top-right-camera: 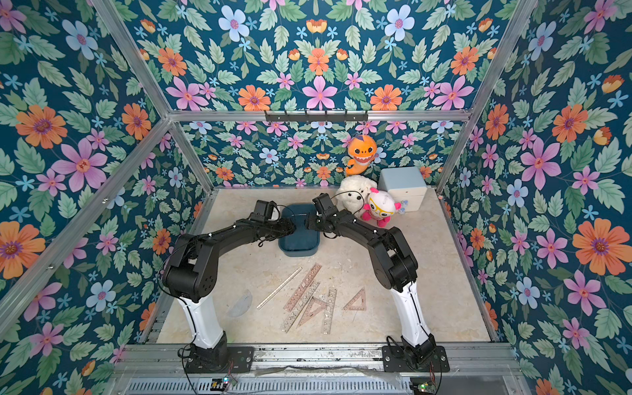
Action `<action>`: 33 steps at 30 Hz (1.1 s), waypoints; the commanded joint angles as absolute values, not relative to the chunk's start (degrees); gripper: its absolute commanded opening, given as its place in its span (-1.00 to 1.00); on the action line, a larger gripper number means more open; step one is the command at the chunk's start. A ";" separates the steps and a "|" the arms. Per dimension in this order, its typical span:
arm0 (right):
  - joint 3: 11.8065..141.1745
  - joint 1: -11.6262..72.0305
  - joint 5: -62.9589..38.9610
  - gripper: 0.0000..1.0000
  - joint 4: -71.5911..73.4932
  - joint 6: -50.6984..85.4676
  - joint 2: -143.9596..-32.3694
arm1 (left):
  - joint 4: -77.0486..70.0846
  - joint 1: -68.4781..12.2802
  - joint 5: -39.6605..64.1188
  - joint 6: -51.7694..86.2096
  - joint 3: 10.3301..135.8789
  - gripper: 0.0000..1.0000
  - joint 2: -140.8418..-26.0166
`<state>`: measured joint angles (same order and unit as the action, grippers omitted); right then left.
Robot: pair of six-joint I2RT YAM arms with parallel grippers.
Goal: Put the scattered rulers into the storage box
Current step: Move the storage box to the center of the board.
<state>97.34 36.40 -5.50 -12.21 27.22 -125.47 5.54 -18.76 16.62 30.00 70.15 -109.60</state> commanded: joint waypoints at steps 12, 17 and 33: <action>100.65 35.56 -5.14 0.36 -13.89 26.03 -127.66 | 4.13 -18.65 18.39 31.29 74.18 0.51 -112.44; 102.72 35.24 -5.25 0.36 -14.91 25.62 -128.88 | 4.13 -18.64 19.02 31.79 77.03 0.51 -114.33; 106.99 32.70 -4.44 0.42 -20.81 22.04 -127.45 | 9.75 -15.95 13.03 27.64 76.23 0.58 -108.11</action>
<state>106.06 32.95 -5.52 -18.87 24.27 -128.77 7.16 -17.08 16.01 29.74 76.25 -109.86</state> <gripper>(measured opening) 0.710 0.792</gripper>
